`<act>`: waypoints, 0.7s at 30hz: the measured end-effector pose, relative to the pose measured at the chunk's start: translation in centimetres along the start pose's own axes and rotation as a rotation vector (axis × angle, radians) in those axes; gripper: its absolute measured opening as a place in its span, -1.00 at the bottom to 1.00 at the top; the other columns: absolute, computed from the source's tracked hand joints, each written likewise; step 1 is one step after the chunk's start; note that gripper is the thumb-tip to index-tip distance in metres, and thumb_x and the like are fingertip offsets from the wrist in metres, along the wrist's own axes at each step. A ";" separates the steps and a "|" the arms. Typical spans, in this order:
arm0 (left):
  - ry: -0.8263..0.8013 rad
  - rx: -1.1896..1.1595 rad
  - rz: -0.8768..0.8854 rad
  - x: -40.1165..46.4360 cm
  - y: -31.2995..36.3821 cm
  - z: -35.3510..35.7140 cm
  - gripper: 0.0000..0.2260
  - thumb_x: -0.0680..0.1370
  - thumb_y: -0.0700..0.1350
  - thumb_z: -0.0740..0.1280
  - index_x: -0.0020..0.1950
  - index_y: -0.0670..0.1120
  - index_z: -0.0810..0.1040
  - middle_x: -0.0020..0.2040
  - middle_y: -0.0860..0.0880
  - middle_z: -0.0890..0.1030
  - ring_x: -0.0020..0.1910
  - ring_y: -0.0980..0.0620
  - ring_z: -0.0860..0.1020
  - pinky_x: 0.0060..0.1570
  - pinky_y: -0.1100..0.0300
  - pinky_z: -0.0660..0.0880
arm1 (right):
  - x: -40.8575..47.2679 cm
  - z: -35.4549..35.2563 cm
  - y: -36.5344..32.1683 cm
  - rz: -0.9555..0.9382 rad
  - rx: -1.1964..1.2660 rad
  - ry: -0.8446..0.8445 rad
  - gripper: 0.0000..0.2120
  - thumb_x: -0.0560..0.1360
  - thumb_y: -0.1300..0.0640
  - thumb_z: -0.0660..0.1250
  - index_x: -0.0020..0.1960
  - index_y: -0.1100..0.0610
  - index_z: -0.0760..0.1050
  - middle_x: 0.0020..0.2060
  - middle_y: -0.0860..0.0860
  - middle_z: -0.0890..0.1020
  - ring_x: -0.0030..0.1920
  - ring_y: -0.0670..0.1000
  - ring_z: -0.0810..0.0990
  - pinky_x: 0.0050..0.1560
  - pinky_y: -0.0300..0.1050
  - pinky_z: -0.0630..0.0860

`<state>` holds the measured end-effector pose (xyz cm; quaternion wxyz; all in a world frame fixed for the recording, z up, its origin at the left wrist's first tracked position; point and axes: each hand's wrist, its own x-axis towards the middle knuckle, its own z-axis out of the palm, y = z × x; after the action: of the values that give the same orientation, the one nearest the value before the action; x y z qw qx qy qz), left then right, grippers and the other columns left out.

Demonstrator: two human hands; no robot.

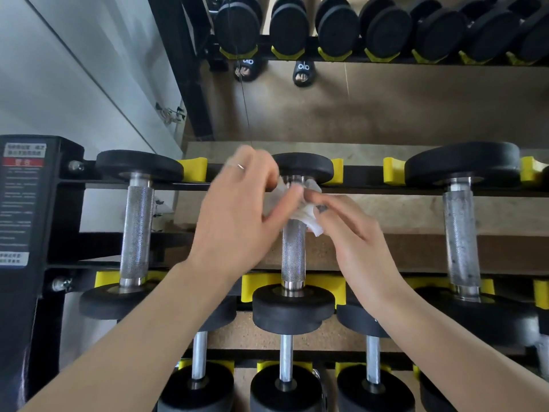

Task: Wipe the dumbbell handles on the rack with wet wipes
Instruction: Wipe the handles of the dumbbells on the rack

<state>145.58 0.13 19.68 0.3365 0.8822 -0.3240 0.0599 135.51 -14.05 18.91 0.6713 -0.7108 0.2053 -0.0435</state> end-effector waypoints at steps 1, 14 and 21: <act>-0.087 0.052 0.033 -0.6 0.3 0.1 -0.74 0.62 0.12 0.28 -0.07 -0.03 0.34 -0.09 0.04 0.39 -0.19 0.01 0.40 -0.26 0.11 0.42 | -0.1 0.1 0.0 0.029 0.053 -0.006 -0.74 0.64 0.04 0.23 0.26 -0.05 0.60 0.15 -0.08 0.61 0.21 -0.17 0.55 0.22 -0.21 0.45; -0.235 -0.211 -0.311 -2.9 0.1 3.6 -0.75 0.70 0.11 0.08 -0.13 0.07 0.33 -0.30 0.03 0.51 -0.29 -0.09 0.43 -0.20 -0.13 0.50 | 0.7 2.9 0.7 0.512 0.532 0.105 -0.59 0.62 -0.22 0.16 0.22 0.01 0.59 0.06 0.08 0.72 0.13 0.09 0.67 0.29 0.14 0.52; -0.523 -0.176 -0.217 -6.4 -2.1 1.5 -0.75 0.69 0.09 0.13 -0.12 0.04 0.43 -0.30 0.06 0.49 -0.29 -0.06 0.43 -0.21 -0.11 0.48 | 1.6 2.6 1.0 0.573 0.658 0.070 -0.48 0.63 -0.29 0.00 0.18 0.01 0.58 -0.01 0.20 0.72 -0.14 0.17 0.62 -0.09 0.04 0.59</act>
<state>141.71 3.72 15.32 0.3212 0.8646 -0.3076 -0.2340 137.64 -12.17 17.29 0.8398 -0.3715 0.3917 0.0574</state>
